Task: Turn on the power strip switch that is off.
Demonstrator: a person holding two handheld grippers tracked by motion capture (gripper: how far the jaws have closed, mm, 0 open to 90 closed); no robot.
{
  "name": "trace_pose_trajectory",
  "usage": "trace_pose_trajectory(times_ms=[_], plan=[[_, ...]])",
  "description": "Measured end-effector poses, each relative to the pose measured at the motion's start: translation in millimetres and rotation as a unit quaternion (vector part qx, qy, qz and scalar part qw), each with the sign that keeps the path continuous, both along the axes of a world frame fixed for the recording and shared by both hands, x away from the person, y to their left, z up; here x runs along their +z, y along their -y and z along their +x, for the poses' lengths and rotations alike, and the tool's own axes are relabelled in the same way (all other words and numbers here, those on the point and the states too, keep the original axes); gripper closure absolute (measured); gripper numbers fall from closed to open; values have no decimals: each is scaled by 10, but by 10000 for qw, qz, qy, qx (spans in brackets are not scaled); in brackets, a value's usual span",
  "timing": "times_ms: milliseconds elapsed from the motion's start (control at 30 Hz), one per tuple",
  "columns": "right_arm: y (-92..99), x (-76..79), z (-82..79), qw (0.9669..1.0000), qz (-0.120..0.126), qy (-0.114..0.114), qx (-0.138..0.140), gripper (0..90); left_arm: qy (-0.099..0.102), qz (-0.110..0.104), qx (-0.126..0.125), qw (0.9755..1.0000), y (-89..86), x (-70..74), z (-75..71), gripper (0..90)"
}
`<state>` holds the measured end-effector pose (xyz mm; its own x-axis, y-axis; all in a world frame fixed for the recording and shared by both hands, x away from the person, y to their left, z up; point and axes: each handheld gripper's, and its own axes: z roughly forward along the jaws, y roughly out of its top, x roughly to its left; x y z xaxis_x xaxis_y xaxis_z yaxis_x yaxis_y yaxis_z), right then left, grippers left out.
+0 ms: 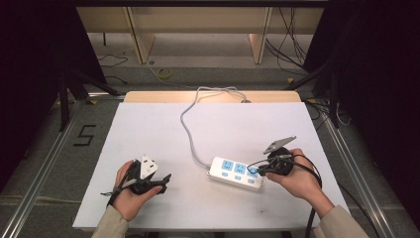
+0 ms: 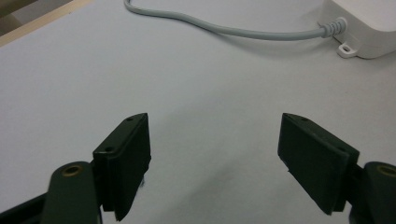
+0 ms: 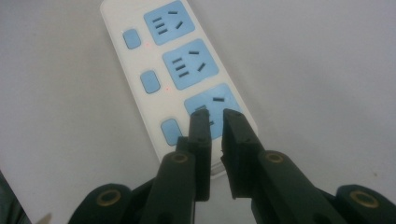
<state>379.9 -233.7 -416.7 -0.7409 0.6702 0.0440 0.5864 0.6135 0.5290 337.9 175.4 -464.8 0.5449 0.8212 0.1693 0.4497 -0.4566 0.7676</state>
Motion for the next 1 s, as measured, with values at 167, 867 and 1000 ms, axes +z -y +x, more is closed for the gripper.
trace_pose_trajectory(times_ms=[167, 867, 1000], plan=[[70, -11, -27, 9999, 126, 75, -73, 793, 13, -13, 15, 10000, 0, 2, -1, 253], [308, -32, -100, 9974, 532, 432, -226, 686, -19, -15, 9, 10000, 0, -6, 1, 253], [340, -47, -108, 9968, 579, 488, -247, 657, -27, -17, 5, 10000, 2, -7, 0, 253]])
